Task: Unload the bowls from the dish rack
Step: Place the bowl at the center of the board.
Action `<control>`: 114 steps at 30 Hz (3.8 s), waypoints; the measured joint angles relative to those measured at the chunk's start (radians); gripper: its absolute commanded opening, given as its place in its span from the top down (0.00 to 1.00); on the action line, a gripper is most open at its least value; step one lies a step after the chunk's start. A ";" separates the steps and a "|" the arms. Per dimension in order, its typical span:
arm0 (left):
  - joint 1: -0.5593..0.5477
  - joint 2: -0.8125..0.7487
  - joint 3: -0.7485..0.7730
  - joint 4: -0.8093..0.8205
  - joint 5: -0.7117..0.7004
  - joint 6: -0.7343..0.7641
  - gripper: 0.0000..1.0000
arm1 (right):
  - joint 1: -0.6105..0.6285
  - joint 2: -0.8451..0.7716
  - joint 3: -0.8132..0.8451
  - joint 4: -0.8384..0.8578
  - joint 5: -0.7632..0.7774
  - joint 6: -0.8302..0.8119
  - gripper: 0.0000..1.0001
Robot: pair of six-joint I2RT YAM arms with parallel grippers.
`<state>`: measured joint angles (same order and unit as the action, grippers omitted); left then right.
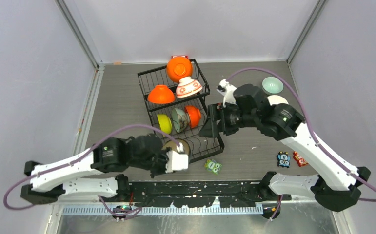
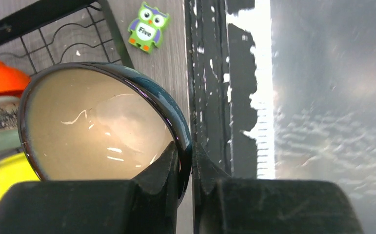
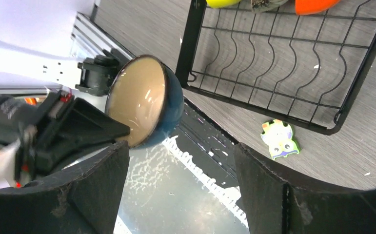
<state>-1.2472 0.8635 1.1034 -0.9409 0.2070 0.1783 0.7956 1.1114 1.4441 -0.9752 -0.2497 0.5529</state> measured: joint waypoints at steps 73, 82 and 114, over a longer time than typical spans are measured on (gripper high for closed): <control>-0.407 0.125 0.036 -0.084 -0.368 0.139 1.00 | 0.428 0.399 0.162 -0.167 0.401 -0.023 0.76; -0.409 0.117 0.026 -0.069 -0.387 0.138 0.59 | 0.439 0.399 0.140 -0.148 0.421 -0.016 0.99; -0.037 0.142 -0.085 0.320 -0.830 -1.160 0.03 | 0.439 0.027 -0.263 0.002 0.870 0.199 0.99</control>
<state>-1.2846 1.0058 1.0180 -0.6212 -0.6228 -0.9817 1.2350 1.1381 1.1809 -0.9730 0.6205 0.7517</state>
